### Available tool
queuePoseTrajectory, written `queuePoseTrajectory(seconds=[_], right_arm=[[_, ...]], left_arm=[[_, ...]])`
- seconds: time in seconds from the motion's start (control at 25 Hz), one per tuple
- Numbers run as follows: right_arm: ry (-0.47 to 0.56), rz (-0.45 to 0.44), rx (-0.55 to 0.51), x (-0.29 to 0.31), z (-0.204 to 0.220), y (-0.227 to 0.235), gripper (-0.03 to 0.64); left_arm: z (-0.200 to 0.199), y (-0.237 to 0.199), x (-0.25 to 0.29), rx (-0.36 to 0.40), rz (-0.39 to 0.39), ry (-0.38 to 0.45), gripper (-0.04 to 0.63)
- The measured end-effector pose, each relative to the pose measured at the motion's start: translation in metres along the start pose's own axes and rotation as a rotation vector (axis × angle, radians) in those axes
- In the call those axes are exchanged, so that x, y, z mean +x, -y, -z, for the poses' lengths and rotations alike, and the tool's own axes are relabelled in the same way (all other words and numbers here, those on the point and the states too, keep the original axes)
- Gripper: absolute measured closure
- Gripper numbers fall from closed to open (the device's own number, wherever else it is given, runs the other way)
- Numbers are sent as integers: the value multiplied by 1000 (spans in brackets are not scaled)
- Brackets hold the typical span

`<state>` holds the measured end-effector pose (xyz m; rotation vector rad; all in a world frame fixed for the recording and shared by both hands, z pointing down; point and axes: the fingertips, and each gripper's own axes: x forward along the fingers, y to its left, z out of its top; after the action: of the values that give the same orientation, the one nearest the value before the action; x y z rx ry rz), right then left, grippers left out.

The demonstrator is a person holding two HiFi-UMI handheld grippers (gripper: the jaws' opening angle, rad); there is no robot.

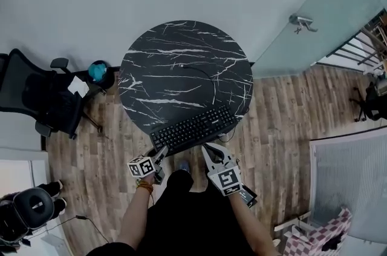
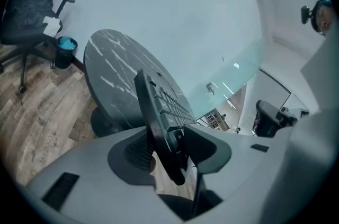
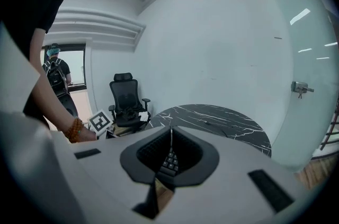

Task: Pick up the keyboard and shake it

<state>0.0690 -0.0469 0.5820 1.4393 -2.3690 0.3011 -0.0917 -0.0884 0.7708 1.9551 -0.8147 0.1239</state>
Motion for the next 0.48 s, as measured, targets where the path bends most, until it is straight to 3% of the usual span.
queuePoseTrajectory(seconds=[0.28, 0.36, 0.48], right_arm=[[11, -12, 54, 2, 9, 32, 586], [26, -20, 183, 7, 18, 40, 584], [49, -45, 494, 20, 41, 47, 583]], left_arm=[[-66, 45, -5, 133, 38, 68, 457], [-81, 57, -4, 136, 42, 70, 466], [-99, 76, -5, 129, 73, 80, 480]])
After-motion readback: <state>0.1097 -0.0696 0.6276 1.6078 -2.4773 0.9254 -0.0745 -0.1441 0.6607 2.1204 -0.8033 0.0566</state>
